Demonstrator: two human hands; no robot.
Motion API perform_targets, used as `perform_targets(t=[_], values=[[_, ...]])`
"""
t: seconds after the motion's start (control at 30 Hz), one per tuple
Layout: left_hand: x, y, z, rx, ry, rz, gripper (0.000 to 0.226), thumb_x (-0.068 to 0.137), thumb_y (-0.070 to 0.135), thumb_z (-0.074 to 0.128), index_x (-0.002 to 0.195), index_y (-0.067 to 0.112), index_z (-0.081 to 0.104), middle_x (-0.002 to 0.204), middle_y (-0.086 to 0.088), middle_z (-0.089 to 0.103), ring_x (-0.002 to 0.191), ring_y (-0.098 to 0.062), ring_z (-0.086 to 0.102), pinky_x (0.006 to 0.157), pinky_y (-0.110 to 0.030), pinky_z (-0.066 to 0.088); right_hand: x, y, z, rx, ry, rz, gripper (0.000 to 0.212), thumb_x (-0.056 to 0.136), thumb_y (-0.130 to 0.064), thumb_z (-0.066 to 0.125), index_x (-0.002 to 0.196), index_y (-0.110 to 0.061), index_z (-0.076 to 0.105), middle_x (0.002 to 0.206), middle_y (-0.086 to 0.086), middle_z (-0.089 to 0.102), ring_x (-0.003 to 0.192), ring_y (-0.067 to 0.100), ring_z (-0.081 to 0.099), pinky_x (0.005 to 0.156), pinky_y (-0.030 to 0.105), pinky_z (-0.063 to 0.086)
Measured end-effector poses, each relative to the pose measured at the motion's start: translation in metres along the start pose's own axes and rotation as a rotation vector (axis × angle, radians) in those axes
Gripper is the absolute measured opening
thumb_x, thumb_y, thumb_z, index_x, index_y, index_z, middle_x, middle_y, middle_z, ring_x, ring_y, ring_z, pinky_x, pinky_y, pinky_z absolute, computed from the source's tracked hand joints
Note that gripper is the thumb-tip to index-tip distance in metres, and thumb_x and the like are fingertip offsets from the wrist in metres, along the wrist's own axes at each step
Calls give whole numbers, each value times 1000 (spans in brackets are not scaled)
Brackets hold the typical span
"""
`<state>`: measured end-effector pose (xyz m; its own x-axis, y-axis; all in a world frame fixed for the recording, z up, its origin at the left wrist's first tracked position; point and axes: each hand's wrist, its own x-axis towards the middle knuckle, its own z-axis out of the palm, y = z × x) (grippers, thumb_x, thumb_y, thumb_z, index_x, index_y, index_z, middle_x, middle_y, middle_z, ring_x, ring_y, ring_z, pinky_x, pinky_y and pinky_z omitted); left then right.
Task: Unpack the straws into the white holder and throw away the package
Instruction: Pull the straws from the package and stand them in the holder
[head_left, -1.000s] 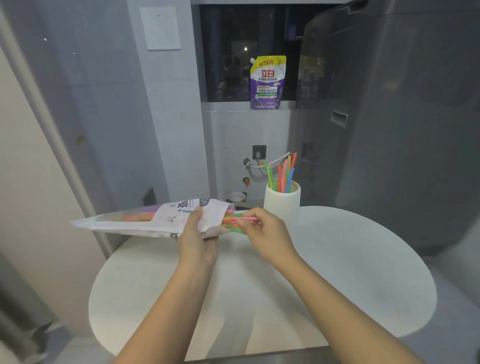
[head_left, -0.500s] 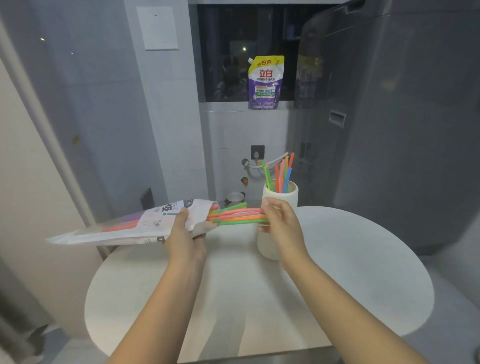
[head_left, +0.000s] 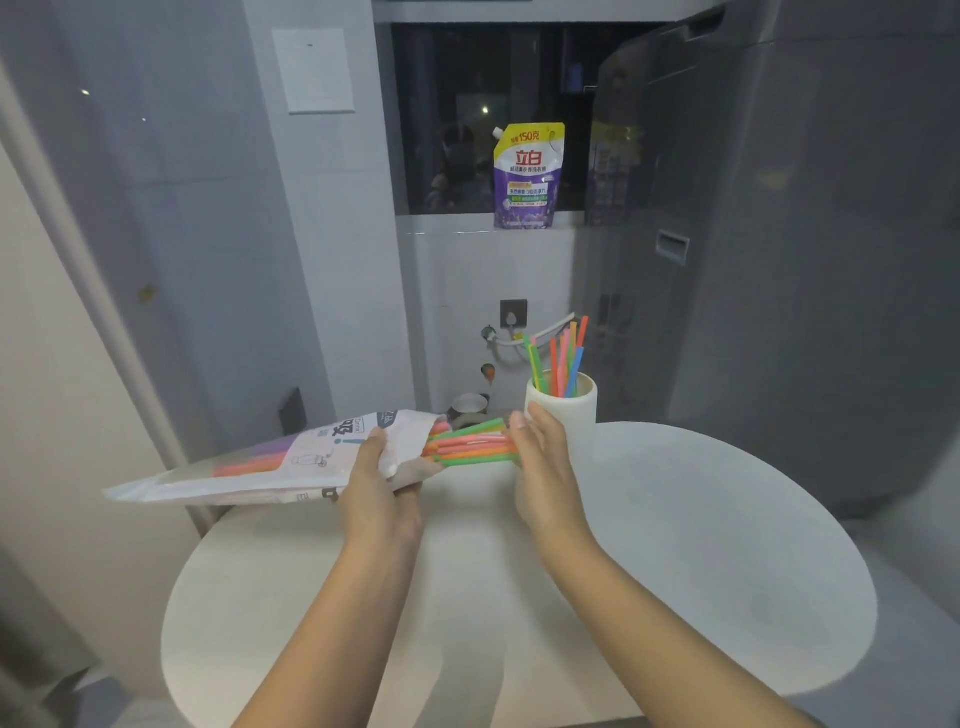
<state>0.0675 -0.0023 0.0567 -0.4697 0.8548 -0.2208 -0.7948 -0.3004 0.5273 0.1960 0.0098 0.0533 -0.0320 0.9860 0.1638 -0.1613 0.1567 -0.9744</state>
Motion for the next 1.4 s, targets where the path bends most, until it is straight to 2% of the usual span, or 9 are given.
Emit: perform_targets(t=[0.1,0.23,0.33,0.4,0.63,0.8,0.9,1.1,1.4], values=[[0,0,0,5,-41,-16,40,97,11,47,134,-2,39,114,-25,64,68,-22,72,53,-25,56,-2,7,4,23,-49,85,58,84,-47,57,132,-18,44,127,-5,55,117,4,52,106,32,38],[-2,-9,3,-21,-7,-30,22,94,8,51,116,5,49,94,-12,69,68,-18,71,62,-32,59,-8,8,20,81,-146,132,50,59,-65,62,100,-36,67,99,-21,71,99,-7,61,97,28,39],[-2,-15,2,10,-1,-64,13,94,9,53,107,7,53,104,-11,63,81,-20,65,79,-36,55,-2,10,27,162,-126,177,60,71,-55,63,127,-40,50,133,-9,55,122,6,50,110,33,32],[-3,-17,2,30,-10,-67,6,94,9,53,99,7,54,102,-10,60,75,-18,65,71,-33,58,3,9,28,152,-121,158,36,88,-43,56,122,-48,49,135,-8,52,121,5,50,104,27,36],[3,-8,-2,58,-112,-101,46,98,13,41,138,-8,34,111,-33,62,98,-39,65,79,-46,56,14,-9,16,149,115,27,33,88,-50,45,80,-37,75,105,-14,70,94,-7,59,77,16,39],[6,-6,-5,-15,-138,-168,27,100,14,34,112,-6,47,80,-26,71,76,-34,72,79,-48,52,22,-42,3,330,204,-157,56,97,-38,38,47,-23,58,55,-2,68,70,18,71,66,18,53],[8,-9,-2,-58,-117,-200,23,99,13,38,107,-5,50,86,-24,70,86,-35,69,79,-49,51,29,-66,4,466,219,-233,58,97,-40,39,42,-25,43,38,-7,37,39,14,47,58,28,54],[8,-15,3,-147,-56,-249,12,97,9,45,100,-1,51,73,-19,72,86,-33,65,88,-52,49,36,-85,14,502,264,-254,55,95,-42,44,43,-25,34,37,-9,26,34,12,26,39,21,37],[23,-8,-3,-153,25,-179,43,98,3,43,140,2,37,130,-21,56,116,-34,57,97,-54,44,43,-110,7,516,290,-269,58,92,-45,47,39,-25,34,36,-8,27,33,10,27,38,18,32]])
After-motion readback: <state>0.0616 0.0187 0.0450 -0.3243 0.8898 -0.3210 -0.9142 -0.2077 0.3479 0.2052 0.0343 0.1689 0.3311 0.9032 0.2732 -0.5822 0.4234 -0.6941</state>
